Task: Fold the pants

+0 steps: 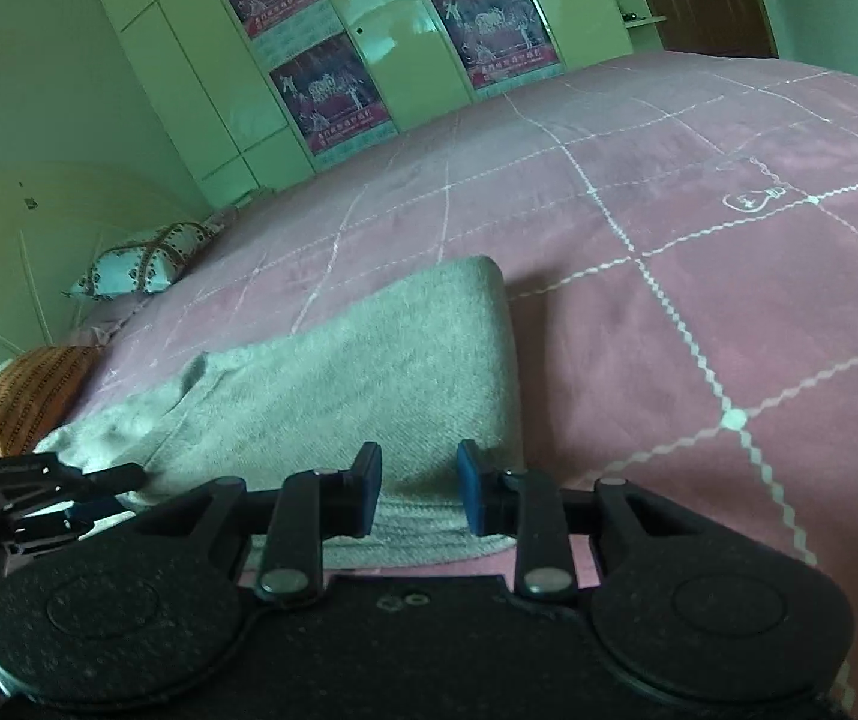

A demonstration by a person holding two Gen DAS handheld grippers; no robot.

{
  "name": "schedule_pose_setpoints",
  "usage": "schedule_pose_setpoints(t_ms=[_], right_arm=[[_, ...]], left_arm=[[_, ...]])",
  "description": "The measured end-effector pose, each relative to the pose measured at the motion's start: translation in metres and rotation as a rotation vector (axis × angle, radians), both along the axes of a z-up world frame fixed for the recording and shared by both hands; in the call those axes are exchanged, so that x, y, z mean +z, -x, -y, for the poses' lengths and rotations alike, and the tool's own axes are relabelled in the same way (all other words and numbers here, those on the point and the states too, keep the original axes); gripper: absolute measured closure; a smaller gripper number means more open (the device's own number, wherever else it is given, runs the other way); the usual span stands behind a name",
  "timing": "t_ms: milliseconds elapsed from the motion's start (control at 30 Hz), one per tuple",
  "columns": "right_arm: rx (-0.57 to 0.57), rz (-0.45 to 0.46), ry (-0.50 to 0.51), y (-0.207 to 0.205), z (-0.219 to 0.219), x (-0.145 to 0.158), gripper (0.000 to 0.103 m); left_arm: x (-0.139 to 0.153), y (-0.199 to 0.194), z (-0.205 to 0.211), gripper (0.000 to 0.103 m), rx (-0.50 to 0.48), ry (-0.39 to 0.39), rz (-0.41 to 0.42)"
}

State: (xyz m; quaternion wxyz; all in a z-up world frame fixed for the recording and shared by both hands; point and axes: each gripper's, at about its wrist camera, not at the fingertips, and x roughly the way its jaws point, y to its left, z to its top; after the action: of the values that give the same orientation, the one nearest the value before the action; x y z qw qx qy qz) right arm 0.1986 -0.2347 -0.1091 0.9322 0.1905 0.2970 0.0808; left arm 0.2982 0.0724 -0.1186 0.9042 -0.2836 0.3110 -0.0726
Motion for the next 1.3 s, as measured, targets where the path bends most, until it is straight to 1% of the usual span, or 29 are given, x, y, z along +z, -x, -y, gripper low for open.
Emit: schedule_pose_setpoints(t_ms=[33, 67, 100, 133, 167, 200, 233, 300, 367, 500, 567, 600, 633, 700, 733, 767, 800, 833, 867, 900, 967, 1033, 1100, 1133, 1167, 1200, 1233, 1267, 1300], right_arm=[[0.005, 0.007, -0.001, 0.002, 0.001, 0.001, 0.082], [0.013, 0.007, 0.011, 0.002, 0.001, 0.0, 0.083], [0.022, -0.015, 0.038, 0.0, 0.0, -0.004, 0.084], [0.039, -0.051, 0.06, -0.004, -0.001, -0.009, 0.085], [0.046, -0.062, 0.071, -0.006, -0.002, -0.01, 0.085], [0.045, -0.056, 0.075, -0.006, -0.003, -0.007, 0.085], [0.042, -0.036, 0.072, -0.005, -0.002, 0.0, 0.085], [0.023, 0.027, 0.067, -0.005, 0.001, 0.012, 0.082], [0.02, 0.049, 0.077, -0.021, 0.001, 0.022, 0.083], [0.024, 0.061, 0.12, -0.062, -0.007, 0.034, 0.085], [0.032, 0.061, 0.152, -0.08, -0.013, 0.034, 0.085], [0.038, 0.046, 0.164, -0.09, -0.015, 0.032, 0.085], [0.043, 0.013, 0.183, -0.102, -0.017, 0.026, 0.085], [0.052, -0.115, 0.232, -0.123, -0.022, 0.002, 0.085], [0.068, -0.163, 0.247, -0.13, -0.023, -0.008, 0.085], [0.069, -0.136, 0.247, -0.125, -0.022, -0.007, 0.085], [0.072, -0.118, 0.23, -0.12, -0.02, -0.001, 0.085], [0.073, -0.085, 0.191, -0.11, -0.016, 0.005, 0.084], [0.065, -0.05, 0.163, -0.1, -0.012, 0.01, 0.084], [0.059, -0.026, 0.149, -0.088, -0.009, 0.015, 0.081], [0.074, -0.004, 0.127, -0.068, -0.007, 0.017, 0.081], [0.095, 0.0, 0.116, -0.051, -0.008, 0.016, 0.081], [0.108, 0.004, 0.104, -0.039, -0.012, 0.015, 0.08], [0.109, 0.003, 0.098, -0.034, -0.015, 0.015, 0.08], [0.108, -0.003, 0.092, -0.03, -0.018, 0.014, 0.08], [0.106, -0.012, 0.082, -0.027, -0.024, 0.014, 0.08], [0.104, -0.021, 0.071, -0.023, -0.031, 0.014, 0.08], [0.105, -0.03, 0.069, -0.023, -0.037, 0.013, 0.08], [0.113, -0.035, 0.074, -0.022, -0.043, 0.014, 0.08]], left_arm=[[-0.005, 0.006, 0.0, 0.082, 0.003, -0.006, -0.013], [-0.015, 0.008, -0.001, 0.082, 0.005, -0.008, -0.053], [-0.024, 0.007, -0.003, 0.082, 0.008, 0.005, -0.076], [-0.027, 0.012, -0.009, 0.078, 0.013, 0.03, -0.074], [-0.026, 0.01, -0.012, 0.077, 0.017, 0.047, -0.08], [-0.021, 0.009, -0.015, 0.07, 0.025, 0.064, -0.083], [-0.014, 0.01, -0.017, 0.065, 0.043, 0.05, -0.072], [0.003, 0.008, -0.015, 0.063, 0.077, -0.054, -0.022], [0.018, -0.001, -0.013, 0.063, 0.078, -0.117, 0.008], [0.035, -0.038, 0.008, 0.061, 0.035, -0.284, 0.008], [0.028, -0.063, 0.015, 0.061, 0.022, -0.337, -0.044], [0.021, -0.073, 0.017, 0.06, 0.019, -0.353, -0.082], [0.011, -0.082, 0.019, 0.057, 0.008, -0.368, -0.121], [0.007, -0.083, 0.02, 0.052, -0.01, -0.377, -0.105], [0.011, -0.084, 0.02, 0.049, -0.018, -0.37, -0.11], [0.018, -0.079, 0.015, 0.044, -0.028, -0.347, -0.111], [0.026, -0.069, 0.008, 0.027, -0.026, -0.333, -0.084], [0.033, -0.054, -0.001, 0.006, -0.008, -0.331, -0.028], [0.041, -0.032, -0.014, 0.0, 0.024, -0.335, 0.038], [0.047, -0.012, -0.029, 0.0, 0.055, -0.338, 0.085], [0.051, 0.023, -0.069, 0.0, 0.111, -0.315, 0.121], [0.047, 0.051, -0.115, 0.0, 0.209, -0.282, 0.121], [0.039, 0.07, -0.161, 0.0, 0.325, -0.248, 0.084], [0.033, 0.072, -0.18, 0.0, 0.367, -0.209, 0.062], [0.026, 0.071, -0.199, 0.001, 0.393, -0.147, 0.053], [0.015, 0.068, -0.218, 0.004, 0.406, -0.066, 0.044], [0.005, 0.062, -0.233, 0.011, 0.423, -0.001, 0.024], [-0.005, 0.055, -0.245, 0.013, 0.425, 0.052, 0.006], [-0.018, 0.044, -0.258, 0.016, 0.424, 0.126, -0.011]])
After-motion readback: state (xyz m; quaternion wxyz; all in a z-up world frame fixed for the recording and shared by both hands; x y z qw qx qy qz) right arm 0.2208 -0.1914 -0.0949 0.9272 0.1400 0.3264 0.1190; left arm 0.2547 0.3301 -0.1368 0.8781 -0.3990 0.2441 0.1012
